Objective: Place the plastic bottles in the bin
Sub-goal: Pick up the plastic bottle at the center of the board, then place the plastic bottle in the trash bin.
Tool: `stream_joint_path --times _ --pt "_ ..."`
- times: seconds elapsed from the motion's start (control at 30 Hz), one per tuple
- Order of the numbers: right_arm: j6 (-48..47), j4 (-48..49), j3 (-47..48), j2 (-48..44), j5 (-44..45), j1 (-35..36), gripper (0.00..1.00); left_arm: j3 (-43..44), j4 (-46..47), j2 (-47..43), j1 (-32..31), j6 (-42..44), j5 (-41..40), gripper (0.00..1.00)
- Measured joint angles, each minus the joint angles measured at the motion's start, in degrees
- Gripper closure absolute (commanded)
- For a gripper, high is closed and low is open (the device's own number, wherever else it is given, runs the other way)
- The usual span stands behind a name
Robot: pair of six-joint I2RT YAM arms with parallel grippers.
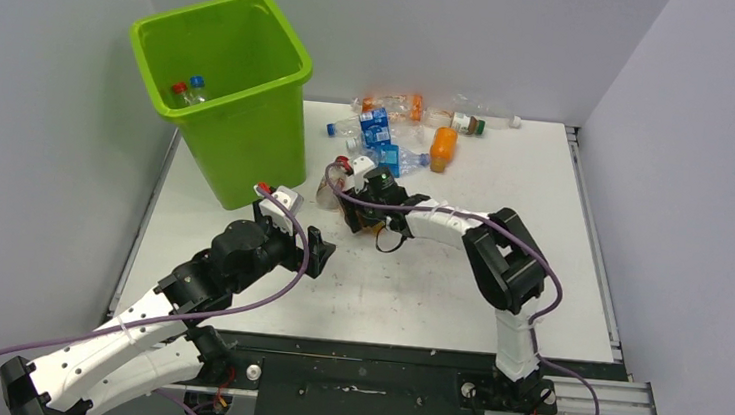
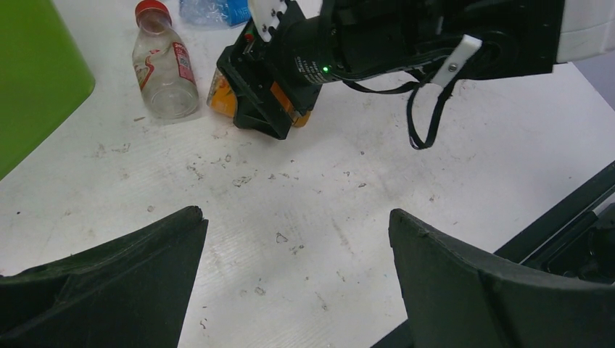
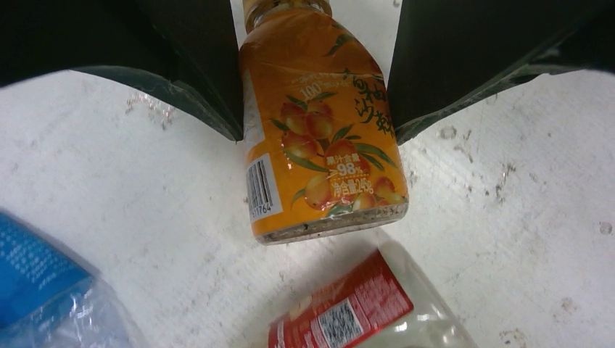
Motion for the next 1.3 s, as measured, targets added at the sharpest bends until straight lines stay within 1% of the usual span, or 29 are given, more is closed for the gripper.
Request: stream_joint_path --times 0.07,0.17,0.27,0.3,0.33,0.4,0.5,0.63,0.77,0.93,1.1,1.3 --pt "1.1 2.4 -3.6 -2.2 0.5 0.0 0.63 0.0 0.0 0.0 0.0 0.0 0.0 0.04" --pt "4.3 5.2 -10.8 -8.2 2.2 -0.2 0.66 -0.2 0.4 -0.4 0.0 0.0 -0.2 0.04" --pt "9.5 10.7 -20.8 -19.1 3.2 -0.6 0.69 -1.4 1.9 -2.1 0.0 -0.6 -0.6 0.04" --pt "11.7 13.3 -24.5 -24.1 3.0 -0.8 0.72 -2.1 2.7 -3.1 0.0 -1.1 -0.5 0.04" --pt "13.9 16.2 -28.0 -29.2 2.8 -1.1 0.78 -2.9 3.9 -4.2 0.0 -1.8 -0.4 0.04" --pt "18.4 22.1 -33.2 -38.8 2.2 -1.3 0.93 -4.9 7.8 -6.3 0.0 -3.9 0.8 0.04" --pt "24.9 30.3 -37.0 -49.1 1.4 -1.6 0.95 -8.7 16.7 -8.3 0.0 -8.2 4.3 0.04" --pt "33.9 40.8 -42.3 -57.1 0.5 -1.4 0.95 -13.6 31.6 -5.7 0.0 -14.0 10.2 0.04" --pt "41.8 49.0 -47.4 -59.9 -0.8 -1.3 0.95 -14.4 43.9 2.1 -0.4 -18.0 16.5 0.04" --pt "49.5 57.1 -50.4 -59.8 -2.7 -1.0 0.95 -13.7 53.4 7.9 -0.5 -21.0 22.3 0.04" --pt "54.6 63.6 -51.5 -59.4 -3.8 -0.8 0.95 -9.4 55.9 11.5 -0.8 -21.7 25.5 0.04" --pt "59.6 69.7 -51.5 -57.0 -5.6 -0.6 0.95 -5.7 55.6 14.6 -1.1 -21.2 26.0 0.03"
